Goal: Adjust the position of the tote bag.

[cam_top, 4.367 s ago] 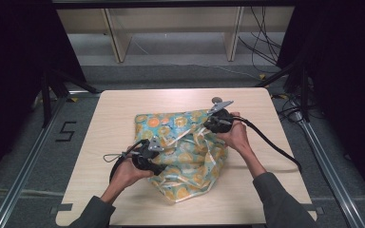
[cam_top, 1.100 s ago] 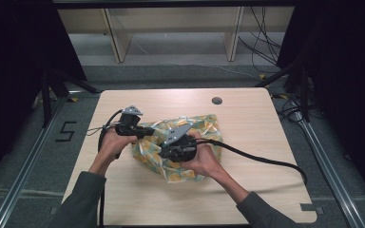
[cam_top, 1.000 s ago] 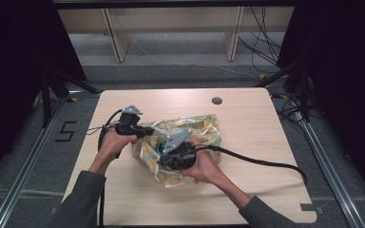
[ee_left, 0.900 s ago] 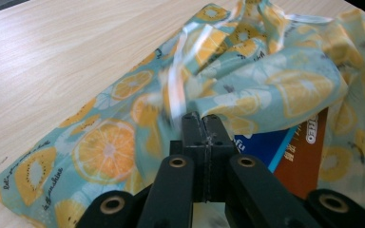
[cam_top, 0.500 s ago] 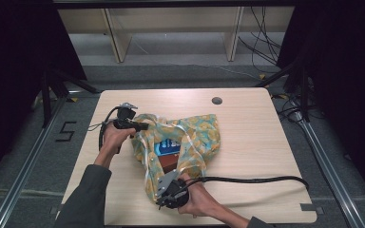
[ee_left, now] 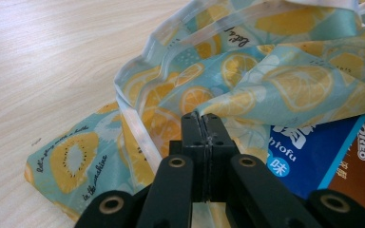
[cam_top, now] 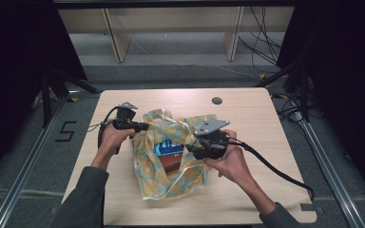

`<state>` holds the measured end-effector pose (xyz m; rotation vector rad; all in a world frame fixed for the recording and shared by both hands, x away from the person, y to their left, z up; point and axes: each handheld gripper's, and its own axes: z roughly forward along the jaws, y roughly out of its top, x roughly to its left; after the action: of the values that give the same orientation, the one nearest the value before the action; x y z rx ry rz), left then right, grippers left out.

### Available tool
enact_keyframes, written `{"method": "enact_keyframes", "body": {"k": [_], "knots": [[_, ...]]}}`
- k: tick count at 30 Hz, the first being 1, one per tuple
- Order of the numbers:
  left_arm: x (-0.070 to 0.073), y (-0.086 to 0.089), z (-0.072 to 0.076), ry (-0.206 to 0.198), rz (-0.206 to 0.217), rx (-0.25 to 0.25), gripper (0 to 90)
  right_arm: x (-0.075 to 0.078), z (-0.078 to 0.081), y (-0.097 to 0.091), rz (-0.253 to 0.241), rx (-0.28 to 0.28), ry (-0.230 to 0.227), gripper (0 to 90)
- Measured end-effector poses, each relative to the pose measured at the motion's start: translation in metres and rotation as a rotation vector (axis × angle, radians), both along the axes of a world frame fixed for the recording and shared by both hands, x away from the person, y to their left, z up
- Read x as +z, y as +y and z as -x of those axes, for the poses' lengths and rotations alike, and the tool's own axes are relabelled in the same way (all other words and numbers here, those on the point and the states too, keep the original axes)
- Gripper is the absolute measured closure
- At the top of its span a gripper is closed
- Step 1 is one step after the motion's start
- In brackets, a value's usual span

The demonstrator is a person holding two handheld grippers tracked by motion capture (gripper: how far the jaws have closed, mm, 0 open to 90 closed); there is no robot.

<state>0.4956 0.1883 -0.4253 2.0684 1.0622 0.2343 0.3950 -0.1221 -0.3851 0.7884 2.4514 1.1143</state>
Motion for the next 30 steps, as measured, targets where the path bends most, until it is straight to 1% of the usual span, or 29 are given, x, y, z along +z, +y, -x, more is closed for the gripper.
{"method": "enact_keyframes", "body": {"k": [1, 2, 3, 4, 5, 6, 7, 8, 9, 10, 11, 12, 13, 15, 16, 17, 18, 19, 20, 21, 22, 23, 24, 25, 26, 27, 28, 29, 30], "knots": [[0.000, 0.000, 0.000, -0.002, 0.001, 0.000, 88.8, -0.005, -0.006, -0.002, -0.028, -0.007, 0.041, 45.6], [0.001, 0.000, 0.000, -0.002, 0.003, -0.005, 88.8, -0.011, -0.010, -0.003, -0.055, -0.029, 0.056, 43.0], [0.001, -0.001, -0.001, -0.003, -0.001, -0.006, 88.8, -0.014, -0.015, -0.004, -0.034, -0.010, 0.085, 43.1], [0.001, -0.001, -0.001, -0.004, 0.001, -0.006, 88.7, -0.018, -0.020, -0.004, -0.043, 0.004, 0.111, 45.6], [0.000, -0.002, 0.000, -0.003, 0.005, -0.007, 88.7, -0.024, -0.022, -0.002, -0.084, 0.003, 0.131, 54.4], [0.000, -0.003, 0.000, -0.001, 0.005, -0.006, 88.7, -0.026, -0.025, -0.002, -0.092, 0.038, 0.134, 67.8], [0.000, -0.002, 0.001, -0.006, 0.000, -0.011, 88.7, -0.026, -0.027, -0.005, -0.073, 0.082, 0.136, 80.3], [0.001, -0.002, 0.001, -0.004, 0.001, -0.009, 88.8, -0.028, -0.029, -0.006, -0.086, 0.098, 0.123, 90.0], [0.001, 0.000, 0.001, -0.011, 0.000, -0.012, 88.9, -0.028, -0.030, -0.009, -0.080, 0.111, 0.123, 90.0], [0.002, 0.001, 0.001, -0.021, 0.000, -0.002, 88.9, -0.027, -0.032, -0.013, -0.075, 0.115, 0.109, 90.0], [0.002, 0.002, 0.001, -0.030, 0.009, 0.001, 89.0, -0.025, -0.033, -0.018, -0.062, 0.092, 0.111, 90.0], [0.002, 0.002, 0.001, -0.031, 0.012, 0.001, 89.1, -0.024, -0.037, -0.026, -0.052, 0.079, 0.094, 90.0], [0.002, 0.002, 0.001, -0.033, 0.010, 0.003, 89.2, -0.024, -0.040, -0.033, -0.066, 0.055, 0.093, 90.0], [0.002, 0.000, 0.000, -0.037, 0.005, 0.010, 89.3, -0.023, -0.049, -0.048, -0.060, 0.009, 0.100, 90.0], [0.001, -0.001, -0.001, -0.039, 0.003, 0.014, 89.4, -0.026, -0.054, -0.056, -0.048, -0.004, 0.091, 90.0], [0.000, -0.001, -0.001, -0.038, 0.003, 0.016, 89.4, -0.030, -0.058, -0.063, -0.047, -0.036, 0.101, 90.0], [0.000, 0.001, -0.002, -0.032, 0.003, 0.011, 89.5, -0.034, -0.061, -0.070, -0.028, -0.055, 0.124, 90.0], [-0.001, 0.002, -0.002, -0.031, 0.006, 0.023, 89.5, -0.042, -0.064, -0.076, -0.018, -0.078, 0.107, 90.0], [-0.001, 0.005, -0.002, -0.032, 0.009, 0.029, 89.5, -0.049, -0.066, -0.083, 0.018, -0.099, 0.128, 90.0], [-0.002, 0.006, -0.003, -0.027, 0.014, 0.032, 89.5, -0.057, -0.067, -0.089, 0.053, -0.110, 0.130, 90.0], [-0.003, 0.007, -0.003, -0.026, 0.019, 0.044, 89.5, -0.063, -0.069, -0.095, 0.082, -0.117, 0.147, 90.0], [-0.004, 0.008, -0.003, -0.024, 0.020, 0.039, 89.5, -0.070, -0.071, -0.099, 0.093, -0.118, 0.156, 90.0], [-0.004, 0.009, -0.003, -0.021, 0.017, 0.037, 89.5, -0.076, -0.071, -0.102, 0.085, -0.129, 0.171, 90.0], [-0.005, 0.009, -0.003, -0.022, 0.016, 0.037, 89.5, -0.080, -0.070, -0.102, 0.096, -0.133, 0.187, 90.0], [-0.006, 0.009, -0.004, -0.017, 0.019, 0.038, 89.5, -0.086, -0.071, -0.101, 0.107, -0.128, 0.182, 90.0], [-0.007, 0.008, -0.004, -0.015, 0.022, 0.041, 89.5, -0.088, -0.072, -0.101, 0.135, -0.118, 0.195, 90.0], [-0.008, 0.008, -0.005, -0.011, 0.024, 0.045, 89.5, -0.091, -0.072, -0.097, 0.140, -0.136, 0.227, 90.0], [-0.009, 0.008, -0.005, -0.009, 0.025, 0.045, 89.5, -0.097, -0.075, -0.096, 0.154, -0.117, 0.200, 90.0], [-0.009, 0.008, -0.005, -0.006, 0.027, 0.043, 89.4, -0.098, -0.073, -0.093, 0.162, -0.131, 0.233, 90.0]]}}
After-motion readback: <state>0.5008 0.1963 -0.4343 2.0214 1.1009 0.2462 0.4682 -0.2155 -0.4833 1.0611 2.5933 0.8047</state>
